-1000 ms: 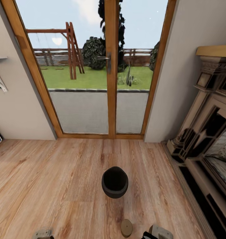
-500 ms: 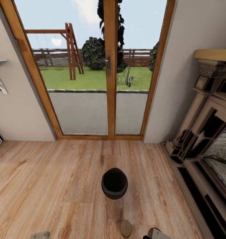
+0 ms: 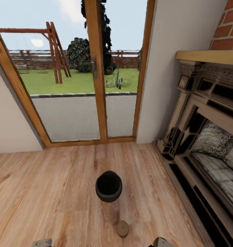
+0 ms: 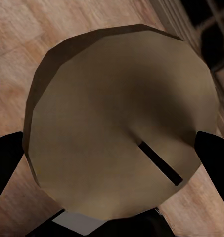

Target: Place each of the two pumpkins and all three candles from the living room inside a cabinet in the living room (use any cabinet), then make sure every cabinet is closed, and position the cauldron so it is next to a table in the living room.

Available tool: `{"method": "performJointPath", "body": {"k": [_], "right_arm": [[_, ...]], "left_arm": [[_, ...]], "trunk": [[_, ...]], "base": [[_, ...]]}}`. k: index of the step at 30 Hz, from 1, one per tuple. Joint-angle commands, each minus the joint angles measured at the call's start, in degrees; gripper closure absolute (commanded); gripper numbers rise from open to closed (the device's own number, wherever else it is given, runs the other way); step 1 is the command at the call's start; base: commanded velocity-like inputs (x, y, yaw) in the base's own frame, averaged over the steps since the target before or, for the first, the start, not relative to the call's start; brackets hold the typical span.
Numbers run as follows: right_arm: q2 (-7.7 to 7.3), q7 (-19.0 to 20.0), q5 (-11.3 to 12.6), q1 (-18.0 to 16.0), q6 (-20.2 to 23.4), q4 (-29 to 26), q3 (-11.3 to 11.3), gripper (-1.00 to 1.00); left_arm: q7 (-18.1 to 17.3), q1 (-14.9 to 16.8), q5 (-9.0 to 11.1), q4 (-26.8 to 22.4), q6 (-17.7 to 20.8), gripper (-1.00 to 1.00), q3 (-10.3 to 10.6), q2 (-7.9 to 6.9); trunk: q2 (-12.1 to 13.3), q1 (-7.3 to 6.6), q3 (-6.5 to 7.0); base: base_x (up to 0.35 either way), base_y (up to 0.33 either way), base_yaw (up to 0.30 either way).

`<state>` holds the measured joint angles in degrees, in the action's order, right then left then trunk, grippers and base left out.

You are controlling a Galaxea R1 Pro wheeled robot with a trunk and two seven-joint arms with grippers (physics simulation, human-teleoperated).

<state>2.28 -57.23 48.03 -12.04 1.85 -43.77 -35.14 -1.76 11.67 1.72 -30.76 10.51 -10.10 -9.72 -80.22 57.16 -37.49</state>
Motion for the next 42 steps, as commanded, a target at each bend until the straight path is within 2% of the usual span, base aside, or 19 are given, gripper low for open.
{"method": "performJointPath", "body": {"k": [1, 14, 25, 36, 42], "right_arm": [[0.0, 0.02, -0.08, 0.0, -0.01, 0.16, -0.03, 1.0], [0.0, 0.1, -0.08, 0.0, -0.01, 0.5, -0.1, 1.0], [0.0, 0.12, -0.04, 0.0, -0.01, 0.53, -0.1, 1.0], [0.0, 2.34, 0.58, 0.0, -0.01, 0.53, 0.3, 1.0], [0.02, 2.34, 0.66, 0.0, -0.21, 0.53, 0.67, 1.0]], "left_arm": [[0.0, 0.01, 0.02, 0.0, -0.02, 1.0, 0.0, -0.01], [0.0, 0.02, 0.03, 0.02, -0.05, 1.0, -0.01, -0.06], [0.0, 0.02, 0.04, 0.0, -0.05, 1.0, -0.01, -0.12], [0.0, 0.02, 0.0, 0.0, -0.08, 1.0, 0.08, -0.04], [0.0, 0.02, -0.2, 0.08, -2.72, 1.0, 0.2, 0.05]], "trunk": [[0.0, 0.0, -0.03], [0.0, 0.0, -0.09], [0.0, 0.0, -0.09], [0.0, 0.0, 0.02], [0.0, 0.0, 0.26]], "base": [[-0.258, 0.144, -0.254], [-0.245, 0.158, -0.065], [-0.052, 0.183, -0.27], [-0.103, 0.127, -0.285], [-0.009, 0.004, -0.279]]}}
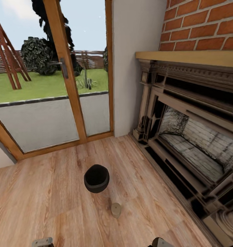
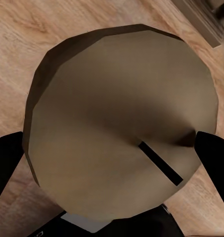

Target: Place each of the two pumpkins and all three candles from the living room inside a cabinet in the living room (use any cabinet), then make sure every cabinet is closed, and position the cauldron so it is next to a table in the living room.

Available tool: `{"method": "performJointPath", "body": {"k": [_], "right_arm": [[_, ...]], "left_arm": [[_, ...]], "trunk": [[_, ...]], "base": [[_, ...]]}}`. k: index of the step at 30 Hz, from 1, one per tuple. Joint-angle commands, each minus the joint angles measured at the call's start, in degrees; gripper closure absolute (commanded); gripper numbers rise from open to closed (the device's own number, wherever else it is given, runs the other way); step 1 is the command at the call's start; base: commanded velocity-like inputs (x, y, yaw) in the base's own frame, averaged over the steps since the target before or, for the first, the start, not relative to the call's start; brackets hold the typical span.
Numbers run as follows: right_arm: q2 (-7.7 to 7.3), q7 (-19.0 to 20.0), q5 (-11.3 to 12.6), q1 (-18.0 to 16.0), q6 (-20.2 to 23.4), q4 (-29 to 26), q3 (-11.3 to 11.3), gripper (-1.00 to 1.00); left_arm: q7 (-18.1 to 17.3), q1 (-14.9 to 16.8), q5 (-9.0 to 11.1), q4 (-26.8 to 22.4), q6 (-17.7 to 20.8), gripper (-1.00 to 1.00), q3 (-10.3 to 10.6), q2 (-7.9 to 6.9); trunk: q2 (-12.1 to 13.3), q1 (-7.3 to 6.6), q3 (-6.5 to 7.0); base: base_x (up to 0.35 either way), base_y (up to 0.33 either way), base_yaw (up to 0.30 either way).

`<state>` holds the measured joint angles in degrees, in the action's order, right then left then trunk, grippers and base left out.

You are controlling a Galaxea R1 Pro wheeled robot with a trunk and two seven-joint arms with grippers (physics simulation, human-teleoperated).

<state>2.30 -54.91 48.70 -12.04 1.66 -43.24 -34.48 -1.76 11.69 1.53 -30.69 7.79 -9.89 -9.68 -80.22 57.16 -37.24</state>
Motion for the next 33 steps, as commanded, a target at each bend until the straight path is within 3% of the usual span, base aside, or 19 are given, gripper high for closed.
{"method": "performJointPath", "body": {"k": [1, 9, 24, 33], "right_arm": [[0.0, 0.01, -0.01, 0.0, -0.13, 0.0, 0.02, 1.0], [-0.02, 0.06, 0.15, 0.0, -1.53, 0.04, 0.05, 1.0], [-0.02, 0.23, 0.25, 0.0, -1.57, 2.22, 0.05, 1.0], [-0.09, 3.99, 0.24, 0.0, -1.49, 2.62, 0.96, 1.0]], "left_arm": [[0.0, 0.0, -0.02, 0.01, -0.07, 1.0, 0.01, 0.0], [-0.02, -0.03, 0.17, 0.02, -0.27, 1.0, -0.12, -0.07], [-0.17, 0.0, 0.31, 0.02, 0.55, 1.0, -0.3, -0.25], [-0.16, 0.0, 0.31, 0.02, 0.54, 1.0, -0.3, -0.18]], "trunk": [[0.0, 0.0, 0.04], [0.0, 0.0, 0.39], [6.02, -3.29, 3.28], [9.63, -5.27, 4.9]], "base": [[-0.001, 0.001, -0.277], [0.0, 0.0, -0.277], [-0.069, 0.0, -0.278], [-0.07, 0.0, -0.279]]}}
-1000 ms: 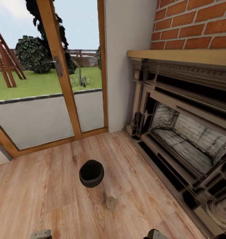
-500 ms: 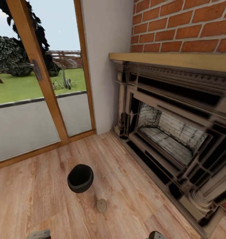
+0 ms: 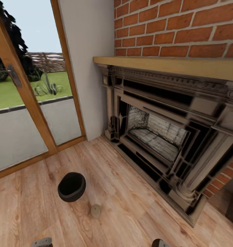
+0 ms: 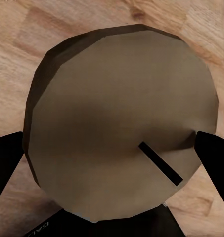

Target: Place each of the two pumpkins and all three candles from the living room inside a cabinet in the living room (use any cabinet), then make sure every cabinet is closed, and position the cauldron so it is next to a table in the living room.

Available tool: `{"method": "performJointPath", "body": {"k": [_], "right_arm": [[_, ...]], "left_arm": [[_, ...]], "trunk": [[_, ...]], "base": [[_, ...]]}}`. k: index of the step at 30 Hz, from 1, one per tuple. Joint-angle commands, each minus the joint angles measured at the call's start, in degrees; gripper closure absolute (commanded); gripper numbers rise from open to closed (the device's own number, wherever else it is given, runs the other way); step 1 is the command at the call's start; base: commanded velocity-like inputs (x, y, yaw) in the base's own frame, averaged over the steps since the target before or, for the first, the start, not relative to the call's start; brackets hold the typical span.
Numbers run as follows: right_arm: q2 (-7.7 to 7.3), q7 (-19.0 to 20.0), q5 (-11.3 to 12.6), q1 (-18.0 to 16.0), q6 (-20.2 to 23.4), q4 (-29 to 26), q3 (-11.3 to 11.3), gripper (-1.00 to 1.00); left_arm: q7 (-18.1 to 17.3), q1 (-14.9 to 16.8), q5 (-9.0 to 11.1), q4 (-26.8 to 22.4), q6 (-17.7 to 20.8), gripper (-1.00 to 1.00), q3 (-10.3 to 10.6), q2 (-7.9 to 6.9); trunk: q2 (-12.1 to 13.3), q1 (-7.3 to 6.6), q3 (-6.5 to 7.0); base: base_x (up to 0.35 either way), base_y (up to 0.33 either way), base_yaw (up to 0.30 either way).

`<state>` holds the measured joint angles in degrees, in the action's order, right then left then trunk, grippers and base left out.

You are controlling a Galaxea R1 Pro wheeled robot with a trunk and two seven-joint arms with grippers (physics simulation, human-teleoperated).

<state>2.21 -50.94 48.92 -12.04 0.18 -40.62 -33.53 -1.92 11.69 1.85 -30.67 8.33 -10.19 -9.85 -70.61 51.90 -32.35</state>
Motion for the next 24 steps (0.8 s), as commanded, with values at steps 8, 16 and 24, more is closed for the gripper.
{"method": "performJointPath", "body": {"k": [8, 16, 24], "right_arm": [[0.06, 0.23, -0.01, 0.0, -0.08, 0.66, 0.5, 1.0], [0.06, 1.77, 0.03, 0.0, -0.03, 3.09, 1.86, 1.0], [0.04, 1.98, 0.04, 0.0, -0.09, 3.18, 2.06, 1.0]], "left_arm": [[0.3, 0.0, -0.1, 0.05, 0.04, 1.0, 0.0, 0.01], [0.46, -0.03, -0.34, 0.16, 0.1, 1.0, 0.08, 0.09], [1.08, 0.0, -0.36, 0.25, 0.1, 1.0, 0.12, 0.04]], "trunk": [[3.22, -1.76, 1.44], [6.43, -3.52, 2.88], [9.64, -5.28, 4.32]], "base": [[-0.001, 0.0, -0.279], [0.0, 0.0, -0.279], [0.0, 0.0, -0.28]]}}
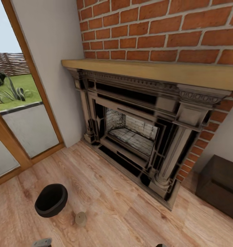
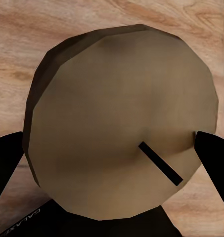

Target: Place each of the two pumpkins and all three candles from the living room inside a cabinet in the living room (use any cabinet), then make sure every cabinet is closed, and position the cauldron so it is next to a table in the living room.

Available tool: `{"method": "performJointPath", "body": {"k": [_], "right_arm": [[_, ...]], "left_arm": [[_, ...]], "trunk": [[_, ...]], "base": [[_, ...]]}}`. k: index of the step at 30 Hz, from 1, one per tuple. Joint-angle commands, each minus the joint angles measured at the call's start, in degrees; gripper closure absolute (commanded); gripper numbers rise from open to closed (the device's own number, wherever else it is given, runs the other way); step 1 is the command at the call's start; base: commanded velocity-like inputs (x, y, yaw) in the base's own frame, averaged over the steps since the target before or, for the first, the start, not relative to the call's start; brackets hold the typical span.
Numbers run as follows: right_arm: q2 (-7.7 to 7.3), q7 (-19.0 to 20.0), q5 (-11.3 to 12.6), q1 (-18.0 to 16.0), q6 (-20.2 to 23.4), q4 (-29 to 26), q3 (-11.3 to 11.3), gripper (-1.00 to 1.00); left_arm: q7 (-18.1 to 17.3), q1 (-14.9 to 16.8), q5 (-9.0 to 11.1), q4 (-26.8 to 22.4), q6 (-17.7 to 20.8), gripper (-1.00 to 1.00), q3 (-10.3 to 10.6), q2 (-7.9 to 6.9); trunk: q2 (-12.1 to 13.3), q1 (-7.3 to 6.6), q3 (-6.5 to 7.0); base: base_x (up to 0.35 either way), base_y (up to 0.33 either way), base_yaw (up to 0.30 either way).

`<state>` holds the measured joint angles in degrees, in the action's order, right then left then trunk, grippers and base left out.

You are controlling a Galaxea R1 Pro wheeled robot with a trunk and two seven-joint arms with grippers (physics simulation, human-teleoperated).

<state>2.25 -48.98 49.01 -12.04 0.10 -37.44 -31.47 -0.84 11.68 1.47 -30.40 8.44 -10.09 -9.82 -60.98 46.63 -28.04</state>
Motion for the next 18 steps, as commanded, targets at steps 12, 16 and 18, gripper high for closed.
{"method": "performJointPath", "body": {"k": [12, 16, 18], "right_arm": [[0.04, 0.02, -0.19, 0.0, -0.02, 0.0, 0.01, 1.0], [0.04, 0.06, -0.22, 0.0, -0.56, 0.0, 0.01, 1.0], [0.02, 0.09, -0.17, 0.0, -1.38, 0.0, 0.01, 1.0]], "left_arm": [[0.4, 0.01, 0.02, -0.01, 0.0, 1.0, 0.07, -0.03], [0.4, 0.01, 0.02, -0.01, 0.0, 1.0, 0.07, -0.03], [0.4, 0.01, 0.02, -0.01, 0.0, 1.0, 0.07, -0.03]], "trunk": [[4.83, -2.64, 2.16], [6.43, -3.52, 2.97], [7.23, -3.96, 3.4]], "base": [[0.0, 0.0, -0.286], [0.0, 0.0, -0.284], [0.0, 0.0, -0.278]]}}
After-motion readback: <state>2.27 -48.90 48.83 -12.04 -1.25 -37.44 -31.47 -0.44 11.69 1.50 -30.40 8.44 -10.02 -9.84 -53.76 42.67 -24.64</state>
